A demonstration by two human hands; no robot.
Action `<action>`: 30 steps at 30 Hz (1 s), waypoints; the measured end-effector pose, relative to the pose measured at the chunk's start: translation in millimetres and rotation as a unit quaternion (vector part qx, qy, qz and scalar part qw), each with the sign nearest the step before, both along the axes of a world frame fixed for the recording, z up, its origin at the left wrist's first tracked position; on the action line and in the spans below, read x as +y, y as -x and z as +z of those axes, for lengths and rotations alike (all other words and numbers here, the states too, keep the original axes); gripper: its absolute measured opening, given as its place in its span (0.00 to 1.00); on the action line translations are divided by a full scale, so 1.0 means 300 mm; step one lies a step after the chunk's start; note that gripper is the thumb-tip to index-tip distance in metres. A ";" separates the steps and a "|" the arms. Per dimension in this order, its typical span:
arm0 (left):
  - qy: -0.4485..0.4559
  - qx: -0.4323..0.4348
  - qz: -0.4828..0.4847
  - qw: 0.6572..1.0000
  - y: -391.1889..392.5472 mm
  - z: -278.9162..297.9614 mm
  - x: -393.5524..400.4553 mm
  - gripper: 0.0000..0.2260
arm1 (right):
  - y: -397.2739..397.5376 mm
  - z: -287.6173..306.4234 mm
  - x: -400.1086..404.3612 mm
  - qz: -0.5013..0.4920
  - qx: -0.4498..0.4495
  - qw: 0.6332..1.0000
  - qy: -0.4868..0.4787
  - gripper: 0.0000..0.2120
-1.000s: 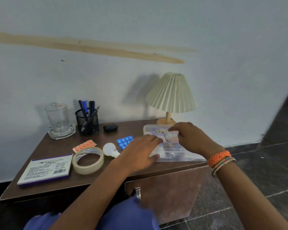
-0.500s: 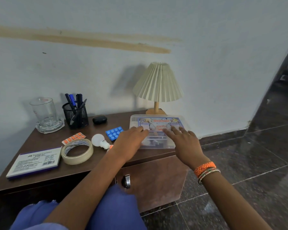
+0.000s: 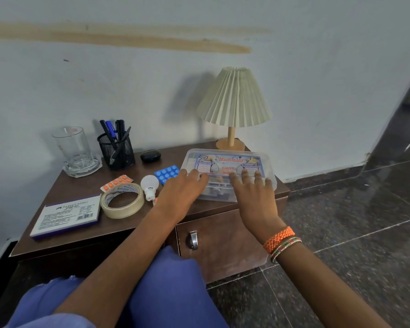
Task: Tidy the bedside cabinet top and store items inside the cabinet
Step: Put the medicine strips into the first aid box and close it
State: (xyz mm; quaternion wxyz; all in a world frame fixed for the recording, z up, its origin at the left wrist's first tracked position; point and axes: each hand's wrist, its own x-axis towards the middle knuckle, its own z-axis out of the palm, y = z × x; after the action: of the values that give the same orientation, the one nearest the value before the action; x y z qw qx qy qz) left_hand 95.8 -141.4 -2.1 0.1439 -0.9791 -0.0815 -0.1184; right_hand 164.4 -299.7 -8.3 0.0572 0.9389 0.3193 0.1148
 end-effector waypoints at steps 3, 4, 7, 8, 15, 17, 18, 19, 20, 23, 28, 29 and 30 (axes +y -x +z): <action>-0.024 -0.008 0.011 1.000 0.015 0.017 -0.031 0.22 | 0.020 0.005 -0.003 -0.003 0.009 1.000 -0.001 0.34; -0.021 -0.008 0.010 1.000 0.016 0.021 -0.039 0.22 | 0.028 0.006 -0.001 -0.004 0.012 1.000 -0.002 0.34; -0.004 0.015 0.005 1.000 0.020 0.034 -0.057 0.21 | 0.050 0.014 0.001 -0.005 0.021 1.000 -0.001 0.33; 0.003 0.012 0.002 1.000 0.022 0.042 -0.060 0.21 | 0.056 0.018 0.000 -0.004 0.024 1.000 -0.001 0.33; 0.013 0.093 0.033 0.995 0.009 0.058 -0.085 0.24 | 0.068 0.044 -0.006 -0.003 0.033 0.999 -0.027 0.30; 0.038 0.129 0.060 0.989 -0.002 0.064 -0.093 0.24 | 0.078 0.044 0.018 -0.017 0.031 0.999 -0.022 0.28; 0.057 0.138 0.072 0.986 -0.006 0.062 -0.093 0.25 | 0.086 0.042 0.031 -0.022 0.032 0.999 -0.017 0.28; 0.073 0.138 0.081 0.985 -0.006 0.061 -0.093 0.24 | 0.094 0.037 0.041 -0.025 0.032 0.999 -0.011 0.28; 0.081 0.130 0.085 0.985 -0.005 0.058 -0.091 0.24 | 0.102 0.031 0.051 -0.027 0.031 0.999 -0.008 0.28; 0.091 0.100 0.088 0.987 0.004 0.049 -0.085 0.24 | 0.117 0.012 0.064 -0.032 0.024 0.999 -0.011 0.27; 0.087 0.041 0.078 0.992 0.026 0.046 -0.064 0.24 | 0.120 0.031 0.068 -0.040 0.031 0.998 -0.024 0.27; 0.088 0.032 0.072 0.993 0.034 0.048 -0.060 0.24 | 0.121 0.046 0.059 -0.036 0.035 0.998 -0.035 0.26; 0.089 0.022 0.066 0.994 0.042 0.054 -0.057 0.23 | 0.122 0.063 0.047 -0.029 0.035 0.998 -0.052 0.24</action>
State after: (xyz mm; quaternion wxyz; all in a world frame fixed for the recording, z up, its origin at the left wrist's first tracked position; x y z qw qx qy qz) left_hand 83.3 -158.5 14.1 0.0654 -0.9829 -0.1531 -0.0790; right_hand 127.7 -285.7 10.5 0.0003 0.9531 0.2869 0.0967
